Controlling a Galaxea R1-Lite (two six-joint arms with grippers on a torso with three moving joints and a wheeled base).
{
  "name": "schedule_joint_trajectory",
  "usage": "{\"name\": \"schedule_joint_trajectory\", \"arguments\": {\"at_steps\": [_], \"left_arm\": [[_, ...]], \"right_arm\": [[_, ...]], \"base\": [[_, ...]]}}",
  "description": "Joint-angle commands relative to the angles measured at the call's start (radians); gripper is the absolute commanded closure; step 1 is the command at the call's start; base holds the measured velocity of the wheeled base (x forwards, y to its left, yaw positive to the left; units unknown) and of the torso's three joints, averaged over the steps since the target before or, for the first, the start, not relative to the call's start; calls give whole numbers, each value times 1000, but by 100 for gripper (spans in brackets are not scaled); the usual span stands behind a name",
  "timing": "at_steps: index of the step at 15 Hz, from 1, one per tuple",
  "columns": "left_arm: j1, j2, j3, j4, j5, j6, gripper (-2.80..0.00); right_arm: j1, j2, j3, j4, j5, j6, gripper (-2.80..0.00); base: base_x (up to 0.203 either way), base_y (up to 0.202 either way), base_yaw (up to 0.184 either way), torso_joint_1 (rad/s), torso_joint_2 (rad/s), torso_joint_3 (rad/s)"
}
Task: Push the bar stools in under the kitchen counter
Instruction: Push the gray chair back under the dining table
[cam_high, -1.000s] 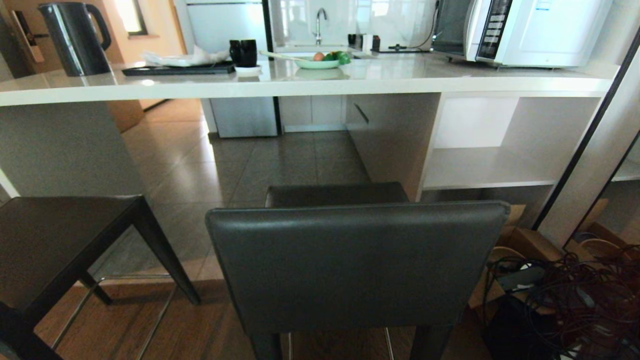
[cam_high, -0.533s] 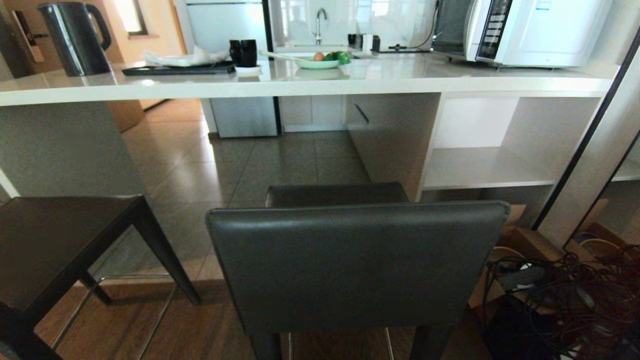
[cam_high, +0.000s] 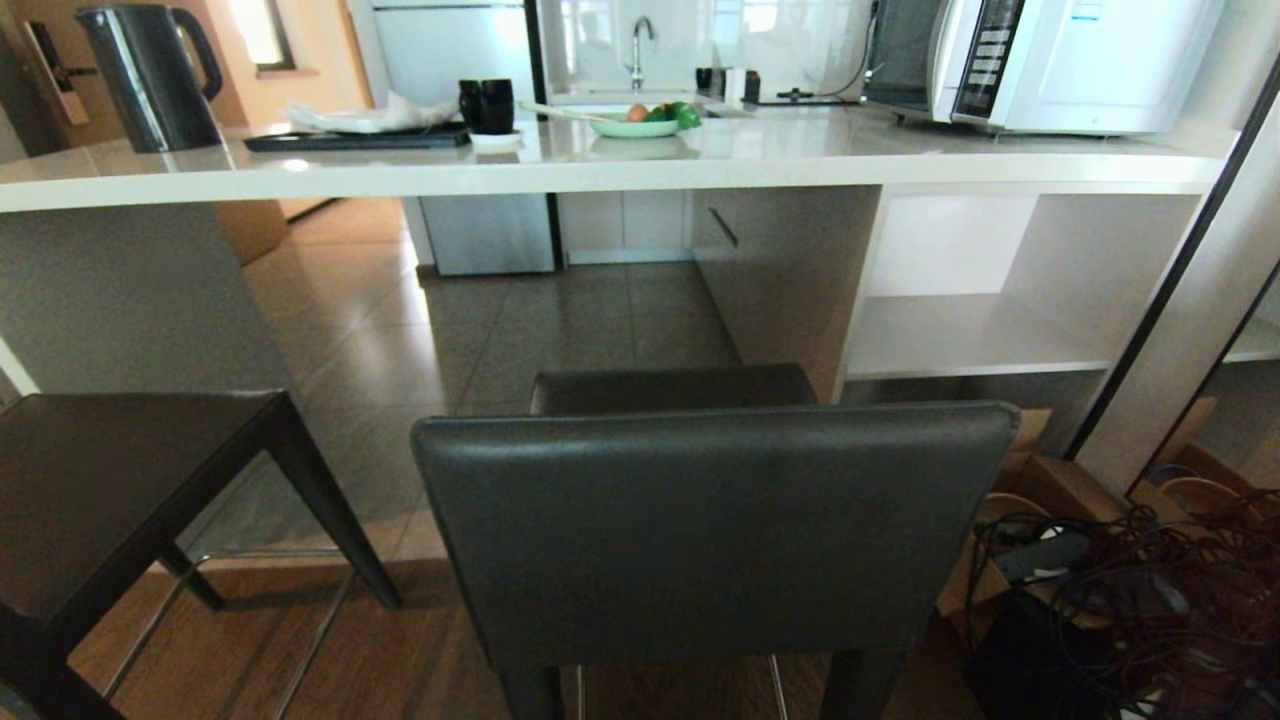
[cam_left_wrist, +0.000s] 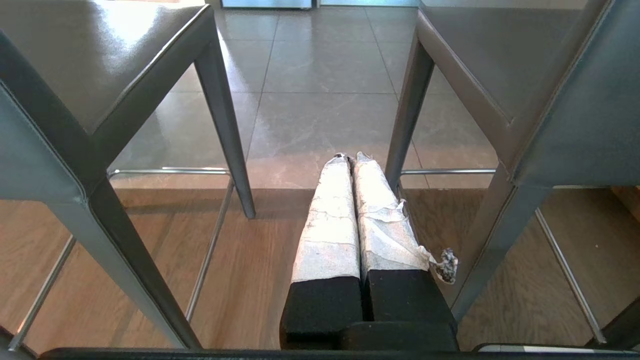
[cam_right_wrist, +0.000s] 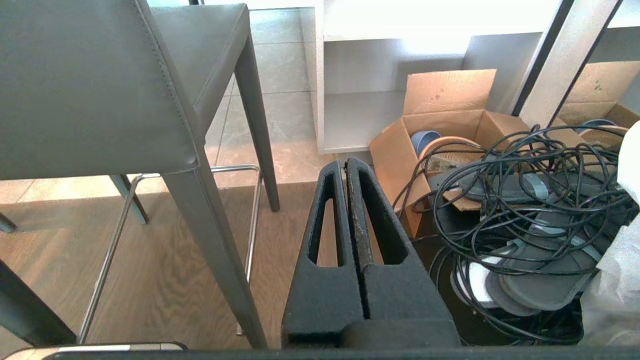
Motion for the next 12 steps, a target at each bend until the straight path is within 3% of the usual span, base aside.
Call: {"name": "schedule_joint_trajectory", "arguments": {"at_steps": [1,12], "left_arm": [[0,2,0,0,1,-1,0],[0,2,0,0,1,-1,0]], "right_arm": [[0,0,0,-1,0,-1,0],[0,0,0,-2,1,-1,0]], "base": [[0,0,0,0,0,0],[0,0,0,0,0,0]]}}
